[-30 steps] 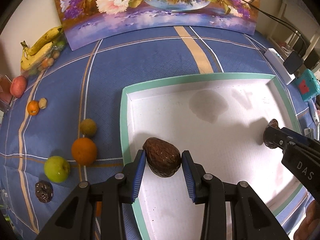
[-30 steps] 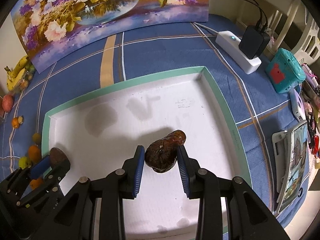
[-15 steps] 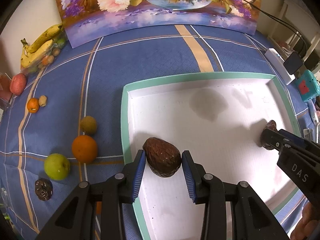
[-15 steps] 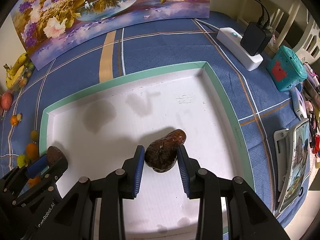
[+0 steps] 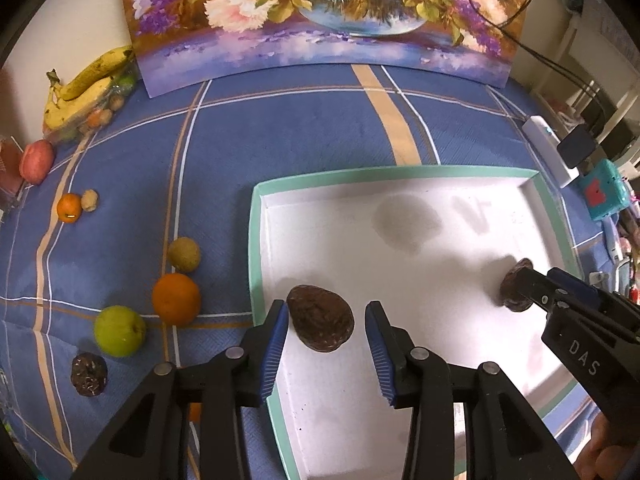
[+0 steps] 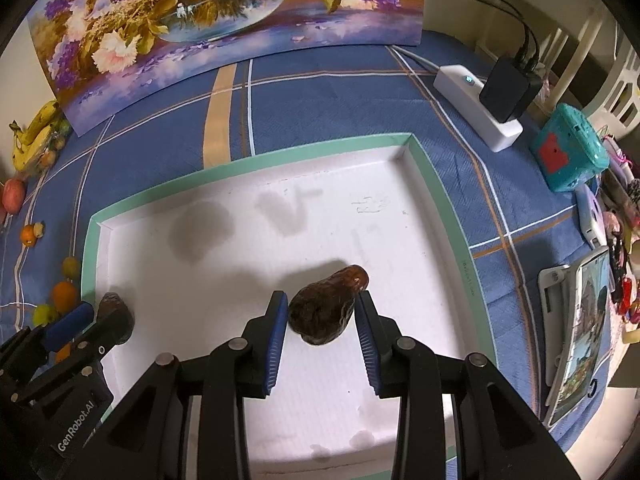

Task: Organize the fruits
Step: 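Carry both held dates up and over the white tray, then lower the right tool's date into the tray while the left tool releases its date, then withdraw both open tools from the tray back toward the remaining fruits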

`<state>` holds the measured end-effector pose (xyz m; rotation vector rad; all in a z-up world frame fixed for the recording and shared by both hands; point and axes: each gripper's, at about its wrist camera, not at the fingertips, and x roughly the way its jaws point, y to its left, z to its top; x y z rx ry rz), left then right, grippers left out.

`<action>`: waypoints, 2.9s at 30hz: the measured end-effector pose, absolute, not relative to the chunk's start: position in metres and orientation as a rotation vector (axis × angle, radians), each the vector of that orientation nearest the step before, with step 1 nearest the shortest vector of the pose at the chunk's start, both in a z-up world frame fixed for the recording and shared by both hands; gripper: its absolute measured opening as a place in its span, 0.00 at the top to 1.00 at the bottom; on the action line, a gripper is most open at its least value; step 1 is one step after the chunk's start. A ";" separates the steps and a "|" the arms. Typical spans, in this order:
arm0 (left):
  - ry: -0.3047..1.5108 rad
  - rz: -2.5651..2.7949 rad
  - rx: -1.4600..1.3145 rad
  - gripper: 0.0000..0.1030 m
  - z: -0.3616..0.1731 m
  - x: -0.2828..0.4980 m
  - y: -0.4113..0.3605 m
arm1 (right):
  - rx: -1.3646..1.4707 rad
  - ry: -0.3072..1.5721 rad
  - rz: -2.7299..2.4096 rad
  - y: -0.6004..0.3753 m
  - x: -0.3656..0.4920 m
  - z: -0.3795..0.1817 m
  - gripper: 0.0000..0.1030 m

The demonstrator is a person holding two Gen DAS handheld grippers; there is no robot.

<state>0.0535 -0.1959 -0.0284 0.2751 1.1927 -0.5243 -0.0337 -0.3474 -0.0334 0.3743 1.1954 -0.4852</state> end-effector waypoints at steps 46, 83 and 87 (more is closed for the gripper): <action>1.076 -0.217 0.219 0.00 0.009 0.092 -0.092 | 0.316 1.088 -0.443 -0.325 -0.041 0.007 0.16; 1.031 -0.301 -0.055 0.00 0.047 0.129 0.045 | 0.398 0.992 -0.174 -0.245 -0.005 0.022 0.16; 1.046 -0.295 -0.131 0.00 0.051 0.131 0.073 | 0.378 0.987 -0.123 -0.227 0.003 0.026 0.16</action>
